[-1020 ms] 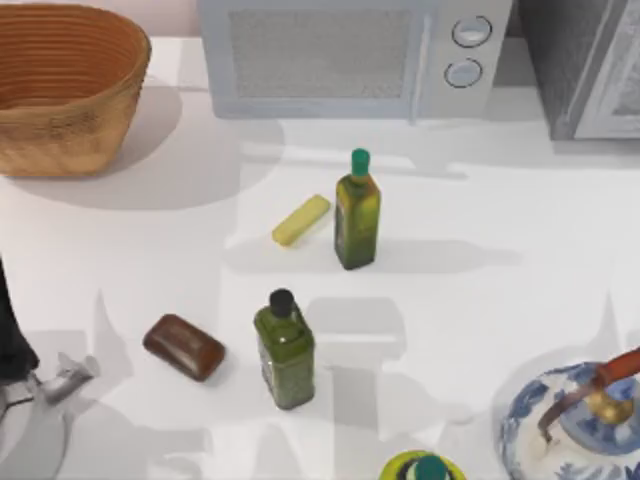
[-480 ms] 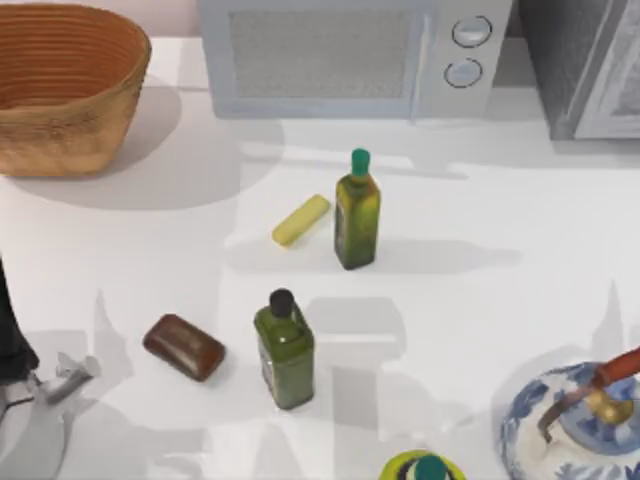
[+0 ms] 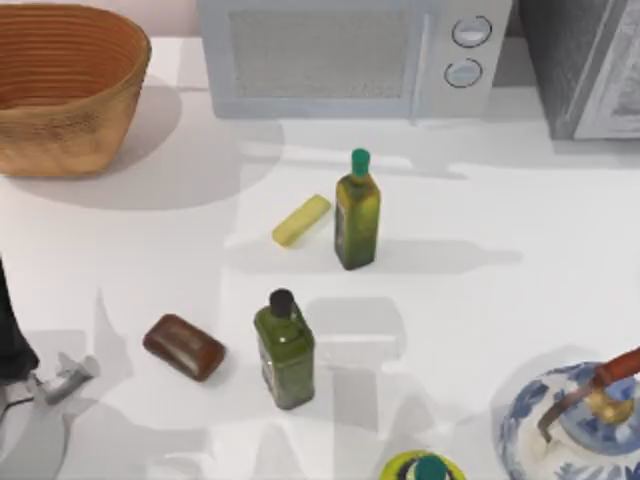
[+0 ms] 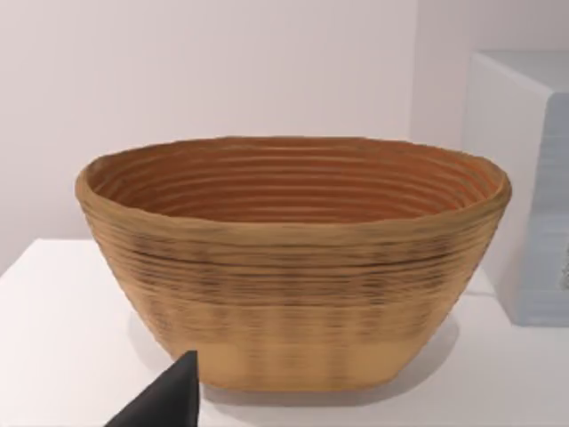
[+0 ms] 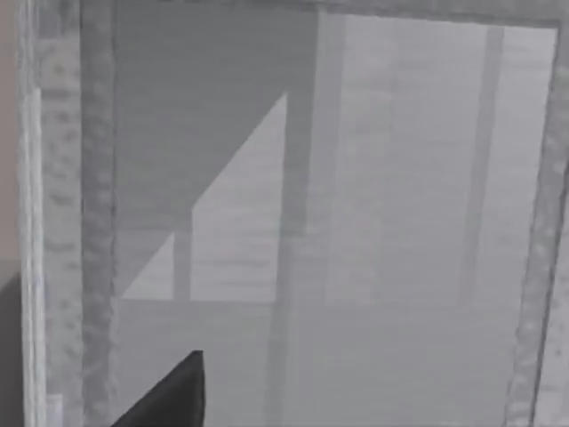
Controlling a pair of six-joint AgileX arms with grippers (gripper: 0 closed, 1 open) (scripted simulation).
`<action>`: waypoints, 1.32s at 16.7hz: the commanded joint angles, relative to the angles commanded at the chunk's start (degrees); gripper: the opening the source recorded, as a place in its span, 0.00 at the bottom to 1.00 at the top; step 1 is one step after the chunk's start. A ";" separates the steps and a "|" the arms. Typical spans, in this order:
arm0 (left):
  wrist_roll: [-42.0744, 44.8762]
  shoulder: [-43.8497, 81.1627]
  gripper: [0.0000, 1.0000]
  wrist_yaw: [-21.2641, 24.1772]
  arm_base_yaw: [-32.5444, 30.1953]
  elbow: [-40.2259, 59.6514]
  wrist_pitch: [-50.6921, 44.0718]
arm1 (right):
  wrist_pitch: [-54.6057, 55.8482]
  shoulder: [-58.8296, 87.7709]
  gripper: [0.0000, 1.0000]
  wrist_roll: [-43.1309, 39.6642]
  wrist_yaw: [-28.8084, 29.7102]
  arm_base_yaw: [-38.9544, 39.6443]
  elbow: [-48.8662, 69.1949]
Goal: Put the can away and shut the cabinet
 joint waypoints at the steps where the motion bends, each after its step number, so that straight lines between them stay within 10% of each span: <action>1: 0.00 0.00 1.00 0.00 0.00 0.00 0.00 | 4.06 5.72 1.00 0.14 -3.41 -3.59 1.41; 11: 0.00 0.00 1.00 0.00 0.00 0.00 0.00 | 35.11 50.63 1.00 -1.00 -32.47 -28.12 5.23; 22: 0.00 0.00 1.00 0.00 0.00 0.00 0.00 | 33.89 53.79 1.00 -1.05 -35.62 -29.89 8.07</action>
